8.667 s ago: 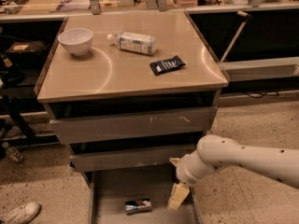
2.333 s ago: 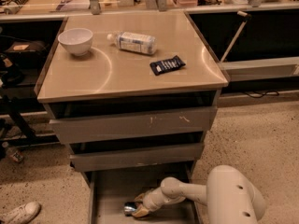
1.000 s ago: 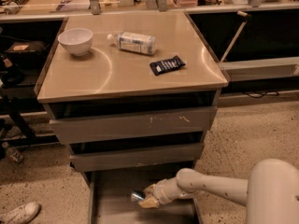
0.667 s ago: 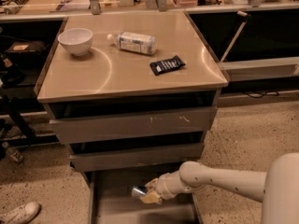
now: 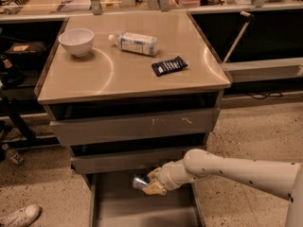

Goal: Pick redbull can from bottom drawer and place on counter

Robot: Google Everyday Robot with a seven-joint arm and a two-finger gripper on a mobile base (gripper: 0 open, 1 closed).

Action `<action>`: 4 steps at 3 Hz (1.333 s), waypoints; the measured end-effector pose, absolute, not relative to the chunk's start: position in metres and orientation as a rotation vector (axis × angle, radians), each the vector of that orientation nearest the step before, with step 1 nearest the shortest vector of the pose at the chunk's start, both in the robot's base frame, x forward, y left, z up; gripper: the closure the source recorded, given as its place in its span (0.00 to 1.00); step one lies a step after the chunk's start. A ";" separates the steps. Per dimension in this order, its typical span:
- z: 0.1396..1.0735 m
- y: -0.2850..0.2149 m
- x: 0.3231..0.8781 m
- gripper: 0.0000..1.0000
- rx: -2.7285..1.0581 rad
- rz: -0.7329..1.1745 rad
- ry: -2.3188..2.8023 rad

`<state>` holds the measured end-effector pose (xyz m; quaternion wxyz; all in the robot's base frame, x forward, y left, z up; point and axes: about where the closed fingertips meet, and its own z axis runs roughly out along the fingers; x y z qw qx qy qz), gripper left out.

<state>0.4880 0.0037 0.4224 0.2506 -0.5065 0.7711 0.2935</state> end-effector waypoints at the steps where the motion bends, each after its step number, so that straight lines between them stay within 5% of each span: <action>1: 0.436 0.007 0.485 1.00 -1.397 0.788 2.078; 4: 0.625 0.060 0.444 1.00 -1.525 0.649 1.889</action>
Offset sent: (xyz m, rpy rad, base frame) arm -0.0241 0.0260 0.1578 0.0203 -0.1414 0.0767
